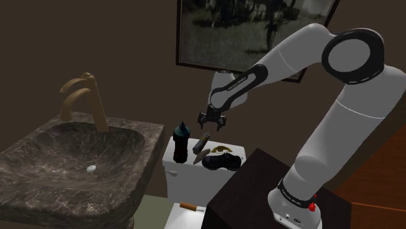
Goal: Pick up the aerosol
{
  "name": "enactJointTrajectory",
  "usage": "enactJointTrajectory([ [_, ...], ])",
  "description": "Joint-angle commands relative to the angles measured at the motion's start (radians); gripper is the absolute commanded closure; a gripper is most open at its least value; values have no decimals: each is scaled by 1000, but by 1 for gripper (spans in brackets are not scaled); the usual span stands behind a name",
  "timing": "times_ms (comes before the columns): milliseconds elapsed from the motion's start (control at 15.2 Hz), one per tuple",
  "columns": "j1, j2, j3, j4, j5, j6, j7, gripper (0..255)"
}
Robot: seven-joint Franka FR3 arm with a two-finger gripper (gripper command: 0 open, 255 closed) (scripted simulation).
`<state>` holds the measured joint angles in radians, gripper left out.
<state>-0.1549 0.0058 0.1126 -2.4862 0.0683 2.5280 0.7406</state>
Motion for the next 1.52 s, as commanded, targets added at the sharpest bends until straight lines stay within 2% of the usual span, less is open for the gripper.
enactJointTrajectory([
  [0,-5,93,-6,35,-25,64,55,0],
  [396,6,329,-59,148,-79,198,194,0],
  [726,21,520,-111,270,-83,274,281,0],
  [1386,23,642,-116,319,-81,348,288,0],
  [1452,23,643,-116,320,-81,348,288,255],
])
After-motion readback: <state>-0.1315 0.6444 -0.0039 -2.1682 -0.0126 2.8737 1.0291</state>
